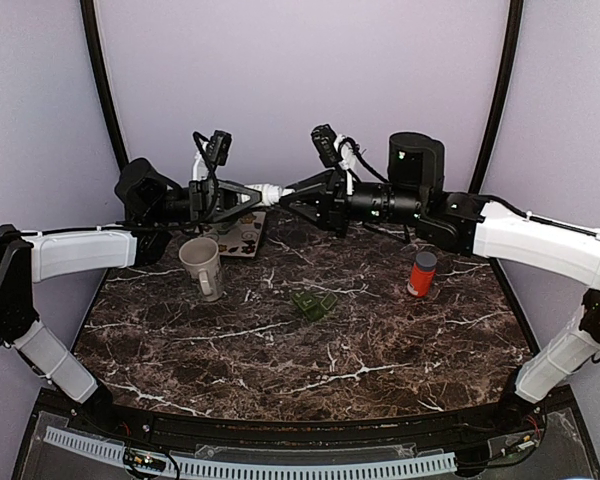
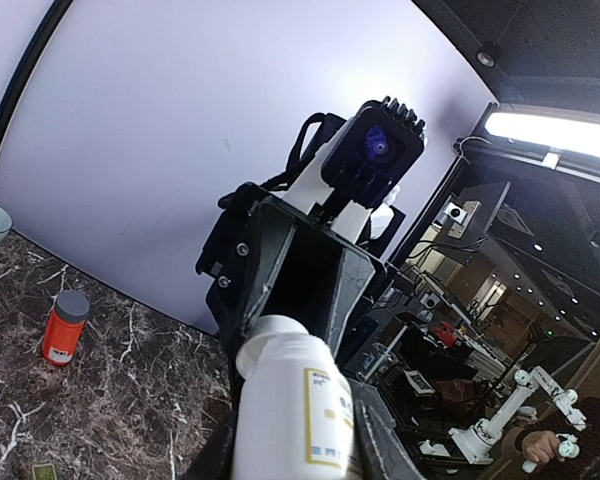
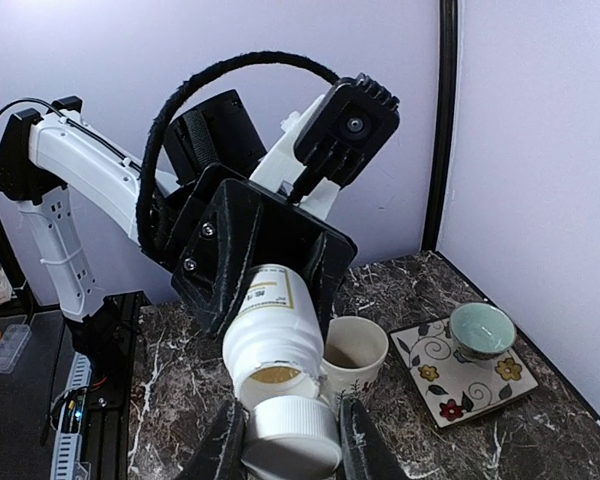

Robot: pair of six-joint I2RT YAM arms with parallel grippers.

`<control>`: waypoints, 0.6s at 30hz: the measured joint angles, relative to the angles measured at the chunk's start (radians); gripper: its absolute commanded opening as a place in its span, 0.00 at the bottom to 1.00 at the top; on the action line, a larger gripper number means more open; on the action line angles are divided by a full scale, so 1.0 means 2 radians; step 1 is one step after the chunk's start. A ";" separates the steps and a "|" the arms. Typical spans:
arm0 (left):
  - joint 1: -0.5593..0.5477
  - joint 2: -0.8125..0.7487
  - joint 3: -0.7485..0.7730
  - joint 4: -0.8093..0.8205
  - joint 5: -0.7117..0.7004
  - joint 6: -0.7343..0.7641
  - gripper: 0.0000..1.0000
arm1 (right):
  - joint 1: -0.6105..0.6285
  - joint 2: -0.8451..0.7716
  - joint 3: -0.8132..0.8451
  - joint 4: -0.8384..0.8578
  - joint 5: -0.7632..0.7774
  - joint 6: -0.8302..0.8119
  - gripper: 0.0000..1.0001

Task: Sort the pills into containers
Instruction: Open the lid of the pill bottle.

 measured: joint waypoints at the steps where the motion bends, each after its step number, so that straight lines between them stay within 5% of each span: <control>1: 0.000 0.000 0.000 0.000 0.000 0.002 0.00 | 0.000 -0.001 -0.001 0.000 0.002 0.000 0.19; 18: 0.000 0.000 -0.002 -0.025 -0.021 0.046 0.00 | -0.006 -0.036 -0.036 0.006 0.028 0.010 0.18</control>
